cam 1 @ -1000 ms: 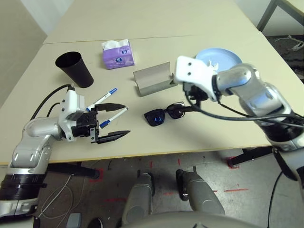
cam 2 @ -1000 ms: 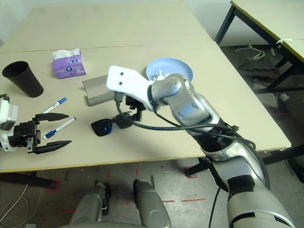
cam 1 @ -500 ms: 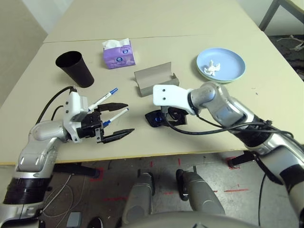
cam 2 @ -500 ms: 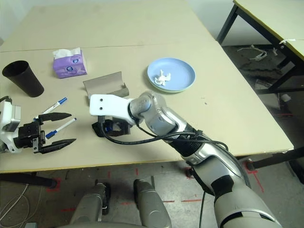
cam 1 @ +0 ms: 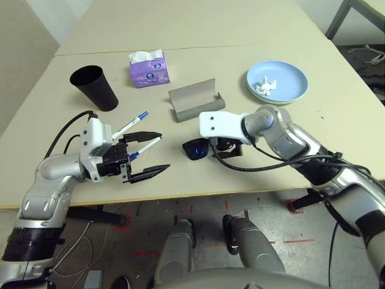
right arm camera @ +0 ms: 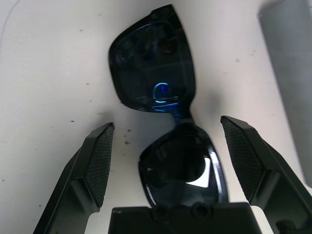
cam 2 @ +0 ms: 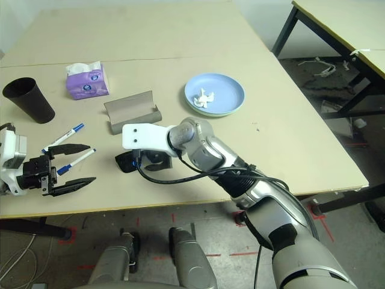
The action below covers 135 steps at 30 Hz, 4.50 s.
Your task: Organize and tidy the items on the table.
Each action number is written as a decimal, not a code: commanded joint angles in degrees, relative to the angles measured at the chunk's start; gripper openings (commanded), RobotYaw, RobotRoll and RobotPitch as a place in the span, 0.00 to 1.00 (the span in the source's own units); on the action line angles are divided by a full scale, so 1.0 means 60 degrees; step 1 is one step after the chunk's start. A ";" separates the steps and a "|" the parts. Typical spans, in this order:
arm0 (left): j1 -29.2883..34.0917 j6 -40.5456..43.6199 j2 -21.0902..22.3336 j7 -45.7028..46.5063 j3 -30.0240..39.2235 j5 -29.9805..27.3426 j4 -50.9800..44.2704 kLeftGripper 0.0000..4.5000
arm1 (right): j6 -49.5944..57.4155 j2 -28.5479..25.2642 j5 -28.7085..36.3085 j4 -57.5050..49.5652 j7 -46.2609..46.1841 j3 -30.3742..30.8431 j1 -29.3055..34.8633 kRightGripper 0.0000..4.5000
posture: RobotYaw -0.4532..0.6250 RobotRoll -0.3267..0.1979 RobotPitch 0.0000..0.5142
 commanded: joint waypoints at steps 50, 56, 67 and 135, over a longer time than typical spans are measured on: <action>-0.0119 0.0980 -0.0309 0.1359 0.0813 -0.0722 0.0047 1.00 | -0.2900 0.1380 -0.0764 0.3280 -0.0963 -0.1175 -0.2204 0.05 | 0.38 0.62 0.40; -0.0095 0.0866 -0.0222 0.2067 0.0847 0.0248 0.0442 1.00 | -0.4973 0.1938 -0.1557 0.5672 -0.2259 -0.1080 -0.2923 0.05 | 0.39 0.62 0.41; 0.0179 0.1052 -0.0357 0.2308 0.0994 0.0083 0.0078 1.00 | -0.8026 0.2957 -0.2698 0.9458 -0.4572 -0.1040 -0.4003 0.05 | 0.41 0.62 0.41; 0.0717 0.1078 -0.0498 0.2138 0.1138 0.0022 -0.0424 1.00 | -0.6916 0.3766 -0.2745 1.0991 -0.5860 -0.2275 -0.4294 0.99 | 0.42 0.62 0.41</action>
